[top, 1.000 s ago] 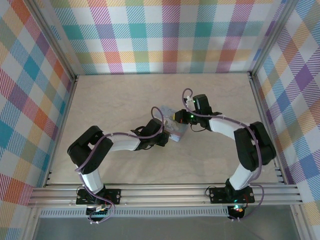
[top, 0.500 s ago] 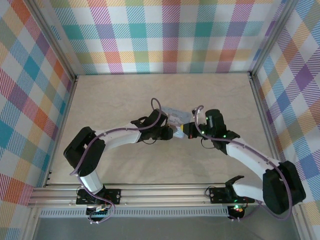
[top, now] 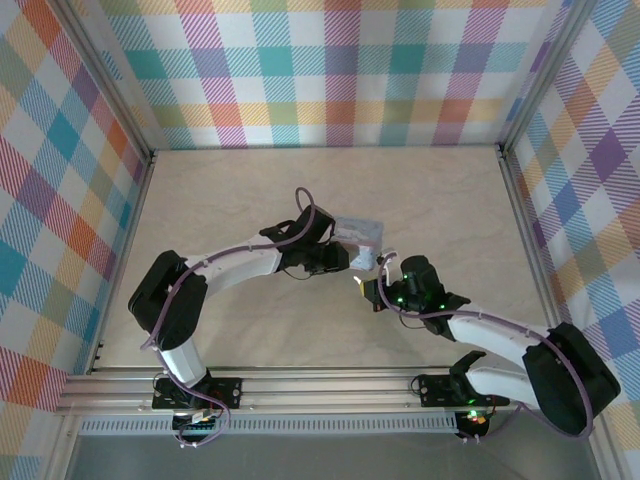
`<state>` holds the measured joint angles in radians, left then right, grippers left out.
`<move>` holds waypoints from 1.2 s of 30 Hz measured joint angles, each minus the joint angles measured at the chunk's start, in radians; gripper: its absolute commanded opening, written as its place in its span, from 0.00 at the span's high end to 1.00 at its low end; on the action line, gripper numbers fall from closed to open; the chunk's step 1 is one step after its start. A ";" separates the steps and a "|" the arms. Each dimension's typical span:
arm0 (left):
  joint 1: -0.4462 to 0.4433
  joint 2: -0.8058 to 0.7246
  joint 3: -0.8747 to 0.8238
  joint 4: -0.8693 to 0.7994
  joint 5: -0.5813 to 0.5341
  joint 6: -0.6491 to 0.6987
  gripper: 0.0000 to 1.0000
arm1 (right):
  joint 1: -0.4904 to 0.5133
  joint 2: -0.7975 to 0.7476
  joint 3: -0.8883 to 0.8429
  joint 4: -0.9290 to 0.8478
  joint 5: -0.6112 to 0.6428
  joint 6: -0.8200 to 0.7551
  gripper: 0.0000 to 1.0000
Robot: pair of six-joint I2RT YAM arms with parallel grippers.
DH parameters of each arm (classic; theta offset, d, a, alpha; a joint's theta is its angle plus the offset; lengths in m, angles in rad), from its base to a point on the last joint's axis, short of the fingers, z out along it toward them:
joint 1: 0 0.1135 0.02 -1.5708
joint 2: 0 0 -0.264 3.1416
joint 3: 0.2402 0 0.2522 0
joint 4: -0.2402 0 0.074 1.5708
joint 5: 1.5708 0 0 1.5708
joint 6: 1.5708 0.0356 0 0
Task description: Unlock a padlock with a key
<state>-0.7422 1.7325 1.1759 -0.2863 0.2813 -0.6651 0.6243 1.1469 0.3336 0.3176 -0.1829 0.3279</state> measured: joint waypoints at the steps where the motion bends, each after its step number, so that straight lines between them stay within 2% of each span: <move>1: 0.002 0.001 0.001 0.000 0.006 -0.005 0.91 | 0.004 0.011 0.000 0.014 0.004 -0.003 0.98; 16: 0.039 0.027 0.033 -0.050 0.101 -0.050 0.91 | 0.024 0.156 0.001 0.185 0.030 -0.042 0.98; 28: 0.045 0.028 0.033 -0.052 0.122 -0.057 0.92 | 0.024 0.226 0.001 0.320 0.029 -0.037 0.98; 36: 0.047 0.028 0.033 -0.051 0.121 -0.061 0.92 | 0.024 0.235 0.000 0.338 0.025 -0.029 0.98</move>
<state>-0.6956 1.7607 1.2091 -0.3378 0.4026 -0.7258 0.6479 1.3815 0.3340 0.6559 -0.1577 0.2989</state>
